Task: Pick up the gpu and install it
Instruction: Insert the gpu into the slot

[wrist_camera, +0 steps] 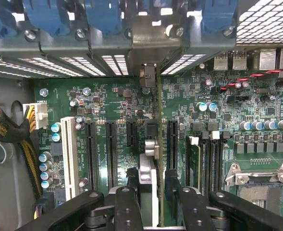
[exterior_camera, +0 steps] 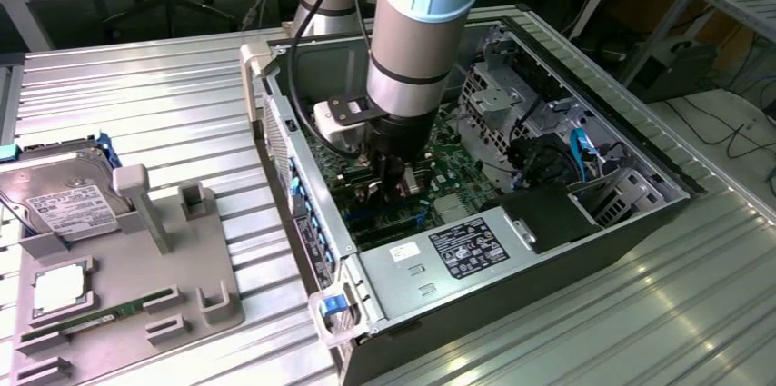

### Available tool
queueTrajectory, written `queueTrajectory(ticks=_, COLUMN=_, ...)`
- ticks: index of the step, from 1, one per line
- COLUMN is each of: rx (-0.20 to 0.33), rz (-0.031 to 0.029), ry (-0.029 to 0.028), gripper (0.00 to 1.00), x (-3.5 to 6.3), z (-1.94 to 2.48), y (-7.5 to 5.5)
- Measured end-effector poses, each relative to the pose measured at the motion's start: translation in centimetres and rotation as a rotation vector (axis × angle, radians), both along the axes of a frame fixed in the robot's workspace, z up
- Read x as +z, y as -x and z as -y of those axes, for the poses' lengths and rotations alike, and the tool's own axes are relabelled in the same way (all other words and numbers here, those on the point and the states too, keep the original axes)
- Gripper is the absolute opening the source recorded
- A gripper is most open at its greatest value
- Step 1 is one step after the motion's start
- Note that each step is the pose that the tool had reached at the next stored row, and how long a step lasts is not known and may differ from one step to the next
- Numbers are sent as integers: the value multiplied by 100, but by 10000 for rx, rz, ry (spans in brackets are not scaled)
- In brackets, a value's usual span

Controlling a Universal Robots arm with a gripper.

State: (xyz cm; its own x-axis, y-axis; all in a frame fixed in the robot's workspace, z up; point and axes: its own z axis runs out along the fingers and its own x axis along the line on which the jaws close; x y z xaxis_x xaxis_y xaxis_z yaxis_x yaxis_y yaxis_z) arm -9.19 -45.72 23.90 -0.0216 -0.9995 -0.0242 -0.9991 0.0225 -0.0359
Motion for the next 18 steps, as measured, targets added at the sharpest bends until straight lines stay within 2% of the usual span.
queueTrajectory(ticks=6, rx=0, rz=40, ry=0, gripper=36, x=96, z=-3, y=0)
queueTrajectory(ticks=12, rx=0, rz=140, ry=-1, gripper=36, x=268, z=-9, y=0)
queueTrajectory(ticks=13, rx=0, rz=170, ry=-1, gripper=36, x=322, z=-11, y=0)
queueTrajectory(ticks=18, rx=0, rz=268, ry=-2, gripper=36, x=466, z=-15, y=0)
